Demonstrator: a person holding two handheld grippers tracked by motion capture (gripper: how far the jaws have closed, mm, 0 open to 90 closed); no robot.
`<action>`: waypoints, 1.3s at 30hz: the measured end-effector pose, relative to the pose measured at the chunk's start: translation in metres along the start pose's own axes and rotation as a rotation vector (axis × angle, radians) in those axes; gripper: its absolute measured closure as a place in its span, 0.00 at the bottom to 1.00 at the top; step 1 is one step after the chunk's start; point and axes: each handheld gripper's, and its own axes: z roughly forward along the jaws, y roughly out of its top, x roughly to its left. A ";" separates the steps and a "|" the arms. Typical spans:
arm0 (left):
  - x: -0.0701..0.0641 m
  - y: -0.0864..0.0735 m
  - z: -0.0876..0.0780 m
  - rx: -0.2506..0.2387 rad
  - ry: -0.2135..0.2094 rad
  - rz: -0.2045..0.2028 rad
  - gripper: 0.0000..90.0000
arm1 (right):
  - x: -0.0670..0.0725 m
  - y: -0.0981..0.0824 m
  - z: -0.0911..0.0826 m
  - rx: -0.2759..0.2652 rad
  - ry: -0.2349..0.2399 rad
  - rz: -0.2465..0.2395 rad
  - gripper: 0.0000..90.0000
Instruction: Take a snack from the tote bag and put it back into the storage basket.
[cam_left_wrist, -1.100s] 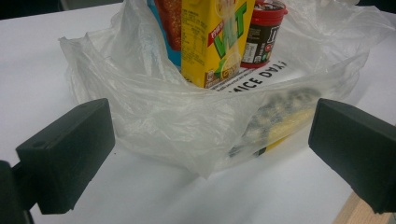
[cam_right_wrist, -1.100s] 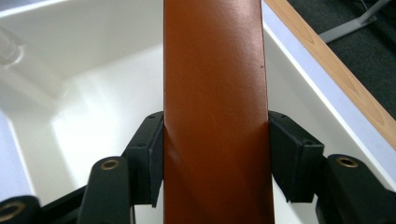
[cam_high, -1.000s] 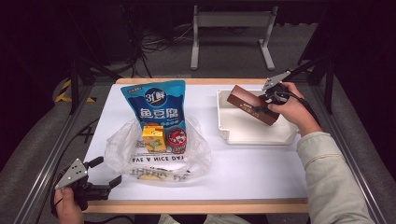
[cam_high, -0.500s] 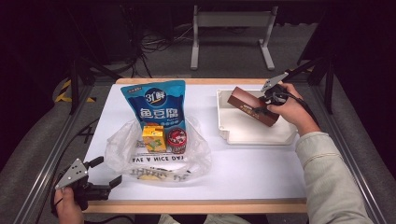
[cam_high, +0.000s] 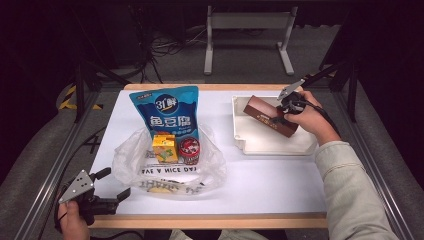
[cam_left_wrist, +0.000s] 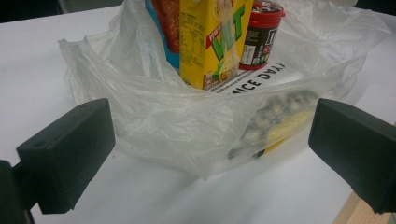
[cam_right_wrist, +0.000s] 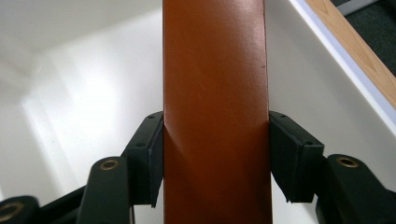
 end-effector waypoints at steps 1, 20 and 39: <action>0.000 0.000 0.000 -0.002 0.000 -0.005 0.01 | 0.000 0.000 0.000 0.000 0.000 0.000 0.48; 0.000 -0.001 -0.001 -0.003 0.001 -0.001 0.01 | 0.000 0.001 0.011 0.030 -0.008 -0.001 0.47; 0.000 -0.001 -0.001 -0.010 -0.005 -0.006 0.01 | 0.001 -0.002 0.022 0.055 -0.040 0.011 0.41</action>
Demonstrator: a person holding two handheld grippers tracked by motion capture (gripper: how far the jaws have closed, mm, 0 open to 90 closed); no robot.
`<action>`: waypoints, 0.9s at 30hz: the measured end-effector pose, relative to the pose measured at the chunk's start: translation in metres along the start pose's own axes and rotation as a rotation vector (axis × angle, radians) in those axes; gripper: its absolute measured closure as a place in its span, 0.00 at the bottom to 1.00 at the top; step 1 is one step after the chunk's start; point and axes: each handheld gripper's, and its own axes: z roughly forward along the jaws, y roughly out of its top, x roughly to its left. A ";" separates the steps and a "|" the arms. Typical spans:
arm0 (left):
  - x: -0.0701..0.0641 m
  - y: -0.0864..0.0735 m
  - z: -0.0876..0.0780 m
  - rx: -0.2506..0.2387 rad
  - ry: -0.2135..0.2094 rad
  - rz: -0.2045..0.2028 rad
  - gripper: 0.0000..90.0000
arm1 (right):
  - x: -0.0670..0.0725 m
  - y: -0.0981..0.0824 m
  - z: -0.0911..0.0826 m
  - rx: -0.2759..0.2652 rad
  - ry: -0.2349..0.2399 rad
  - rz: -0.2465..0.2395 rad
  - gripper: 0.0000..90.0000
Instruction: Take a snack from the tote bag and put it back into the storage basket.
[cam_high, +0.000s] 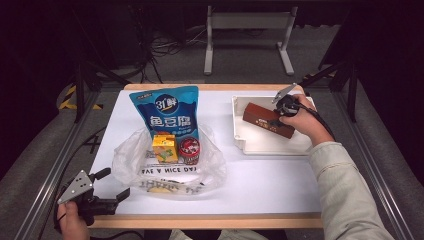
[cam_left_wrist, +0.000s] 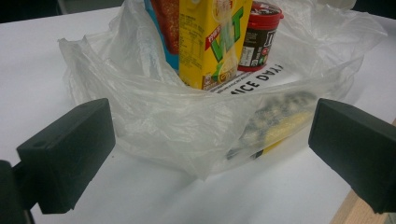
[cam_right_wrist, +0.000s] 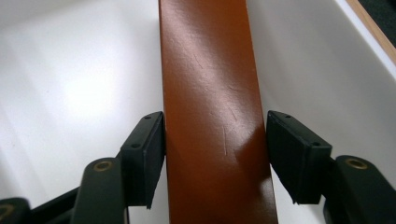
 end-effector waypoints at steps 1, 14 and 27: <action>0.000 0.000 0.000 0.003 0.002 0.002 0.01 | 0.000 0.000 0.000 -0.006 -0.002 0.003 0.40; 0.002 0.004 0.006 0.002 -0.007 -0.004 0.01 | 0.007 -0.009 -0.032 -0.205 -0.008 0.107 0.50; 0.002 0.008 0.015 0.010 -0.025 0.001 0.01 | 0.031 -0.025 -0.059 -0.361 0.018 0.181 0.92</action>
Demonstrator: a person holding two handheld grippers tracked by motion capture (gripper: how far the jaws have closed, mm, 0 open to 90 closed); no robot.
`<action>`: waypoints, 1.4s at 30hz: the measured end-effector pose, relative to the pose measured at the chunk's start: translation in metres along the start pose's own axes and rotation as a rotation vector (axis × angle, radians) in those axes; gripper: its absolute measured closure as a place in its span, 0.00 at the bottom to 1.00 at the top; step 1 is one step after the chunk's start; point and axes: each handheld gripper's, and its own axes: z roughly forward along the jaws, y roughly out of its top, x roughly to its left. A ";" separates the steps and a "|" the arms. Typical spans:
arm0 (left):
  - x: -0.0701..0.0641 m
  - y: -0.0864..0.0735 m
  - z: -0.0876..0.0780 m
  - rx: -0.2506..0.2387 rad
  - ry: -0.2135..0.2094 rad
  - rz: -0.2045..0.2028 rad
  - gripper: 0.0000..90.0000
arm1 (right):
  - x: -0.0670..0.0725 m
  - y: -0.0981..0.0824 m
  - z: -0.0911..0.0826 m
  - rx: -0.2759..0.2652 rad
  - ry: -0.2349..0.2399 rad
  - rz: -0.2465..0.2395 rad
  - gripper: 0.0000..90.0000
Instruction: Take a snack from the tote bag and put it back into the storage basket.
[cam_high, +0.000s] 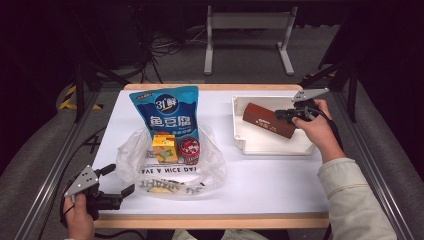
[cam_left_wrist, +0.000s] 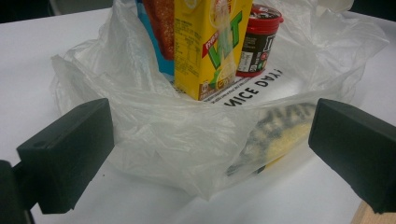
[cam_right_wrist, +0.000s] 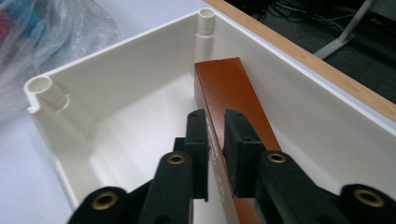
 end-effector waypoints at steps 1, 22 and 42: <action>0.000 0.000 0.000 0.000 -0.001 0.003 0.01 | 0.004 -0.002 -0.004 -0.016 0.006 0.002 0.93; 0.000 0.000 0.001 0.002 -0.005 0.003 0.01 | 0.030 -0.032 -0.010 -0.182 -0.024 0.061 1.00; -0.001 -0.001 -0.001 0.004 -0.003 0.005 0.01 | 0.022 -0.053 0.028 -0.055 -0.162 0.161 1.00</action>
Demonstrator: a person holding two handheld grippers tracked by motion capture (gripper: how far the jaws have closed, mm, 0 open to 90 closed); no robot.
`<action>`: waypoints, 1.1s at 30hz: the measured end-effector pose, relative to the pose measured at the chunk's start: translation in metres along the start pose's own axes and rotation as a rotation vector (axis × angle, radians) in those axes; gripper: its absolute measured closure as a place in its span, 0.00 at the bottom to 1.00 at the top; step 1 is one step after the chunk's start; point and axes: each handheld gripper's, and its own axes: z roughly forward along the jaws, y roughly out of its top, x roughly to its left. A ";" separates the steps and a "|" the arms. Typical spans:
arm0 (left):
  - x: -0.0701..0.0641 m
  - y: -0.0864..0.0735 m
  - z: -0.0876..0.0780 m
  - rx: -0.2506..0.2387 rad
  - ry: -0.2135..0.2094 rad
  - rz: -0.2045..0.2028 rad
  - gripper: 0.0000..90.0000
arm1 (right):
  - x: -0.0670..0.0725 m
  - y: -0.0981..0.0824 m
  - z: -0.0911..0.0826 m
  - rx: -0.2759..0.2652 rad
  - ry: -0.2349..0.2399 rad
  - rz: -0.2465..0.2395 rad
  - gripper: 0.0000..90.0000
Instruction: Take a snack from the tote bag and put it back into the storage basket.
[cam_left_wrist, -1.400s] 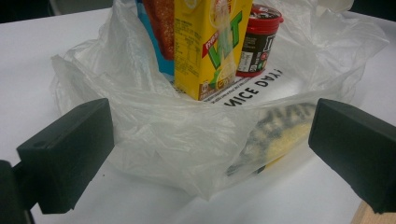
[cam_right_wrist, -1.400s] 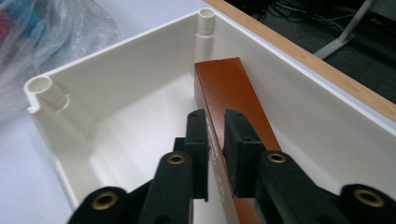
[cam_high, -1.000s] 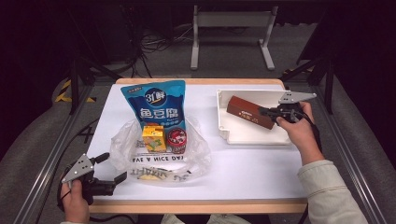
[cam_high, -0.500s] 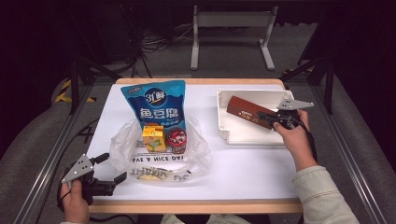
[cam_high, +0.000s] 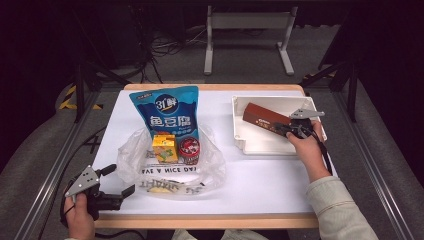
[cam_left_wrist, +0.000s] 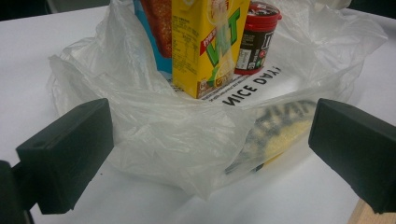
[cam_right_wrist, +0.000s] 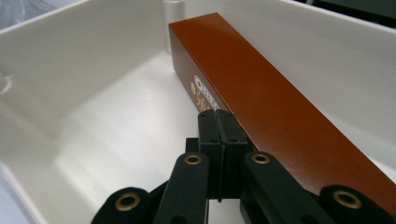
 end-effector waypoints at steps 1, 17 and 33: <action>0.000 0.000 0.000 0.000 0.000 0.000 0.01 | 0.000 0.000 0.001 0.002 -0.005 0.003 1.00; 0.000 0.000 0.000 0.003 -0.001 0.002 0.01 | -0.015 0.005 0.006 0.025 -0.091 0.046 1.00; 0.000 -0.001 -0.001 0.002 0.001 -0.001 0.01 | -0.030 0.013 0.015 0.033 -0.164 0.103 1.00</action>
